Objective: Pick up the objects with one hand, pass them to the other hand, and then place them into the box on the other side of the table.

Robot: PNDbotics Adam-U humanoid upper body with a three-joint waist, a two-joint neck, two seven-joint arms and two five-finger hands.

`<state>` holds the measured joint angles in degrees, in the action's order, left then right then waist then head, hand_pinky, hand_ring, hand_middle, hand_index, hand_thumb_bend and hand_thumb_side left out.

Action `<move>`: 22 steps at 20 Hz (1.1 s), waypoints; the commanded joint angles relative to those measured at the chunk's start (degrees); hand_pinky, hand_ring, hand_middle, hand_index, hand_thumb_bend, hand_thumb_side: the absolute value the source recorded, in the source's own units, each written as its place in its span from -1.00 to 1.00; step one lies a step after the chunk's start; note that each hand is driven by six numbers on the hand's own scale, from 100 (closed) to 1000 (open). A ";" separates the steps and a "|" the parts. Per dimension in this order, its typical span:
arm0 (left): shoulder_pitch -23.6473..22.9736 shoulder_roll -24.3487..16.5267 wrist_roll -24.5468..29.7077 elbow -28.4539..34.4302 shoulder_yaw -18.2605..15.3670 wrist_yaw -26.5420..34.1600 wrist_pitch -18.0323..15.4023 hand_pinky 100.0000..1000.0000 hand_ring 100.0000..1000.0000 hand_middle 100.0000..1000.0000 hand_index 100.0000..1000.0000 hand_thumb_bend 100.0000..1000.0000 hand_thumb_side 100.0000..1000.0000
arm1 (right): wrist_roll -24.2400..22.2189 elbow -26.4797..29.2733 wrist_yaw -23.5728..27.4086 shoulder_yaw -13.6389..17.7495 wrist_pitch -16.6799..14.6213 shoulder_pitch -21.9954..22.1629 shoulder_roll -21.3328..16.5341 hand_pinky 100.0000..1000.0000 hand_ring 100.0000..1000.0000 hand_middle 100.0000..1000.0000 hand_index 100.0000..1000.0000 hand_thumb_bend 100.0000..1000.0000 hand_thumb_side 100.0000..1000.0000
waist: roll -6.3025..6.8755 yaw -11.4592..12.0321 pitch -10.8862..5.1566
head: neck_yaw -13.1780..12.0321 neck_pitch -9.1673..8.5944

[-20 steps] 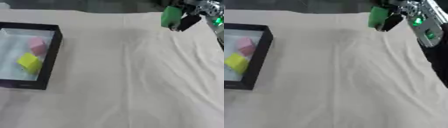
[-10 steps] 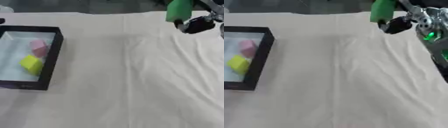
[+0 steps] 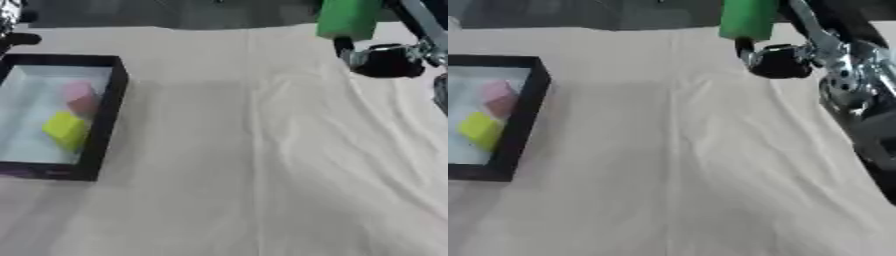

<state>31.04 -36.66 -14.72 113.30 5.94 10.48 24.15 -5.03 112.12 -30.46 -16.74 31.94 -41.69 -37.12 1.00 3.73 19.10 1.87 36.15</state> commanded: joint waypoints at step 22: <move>15.50 -8.10 40.34 1.29 9.38 -20.38 -8.90 0.64 0.68 0.78 0.86 -0.40 -0.63 | 13.22 -5.26 16.63 -8.79 -5.28 0.29 8.05 0.54 0.30 0.13 -0.01 -1.00 -1.00 | 1.23 0.57 -3.01 | 0.33 0.65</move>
<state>45.48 -42.95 24.28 113.91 15.29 -9.08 15.34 8.09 106.69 -14.20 -25.53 27.15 -40.41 -28.79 1.35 4.28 18.80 2.16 36.68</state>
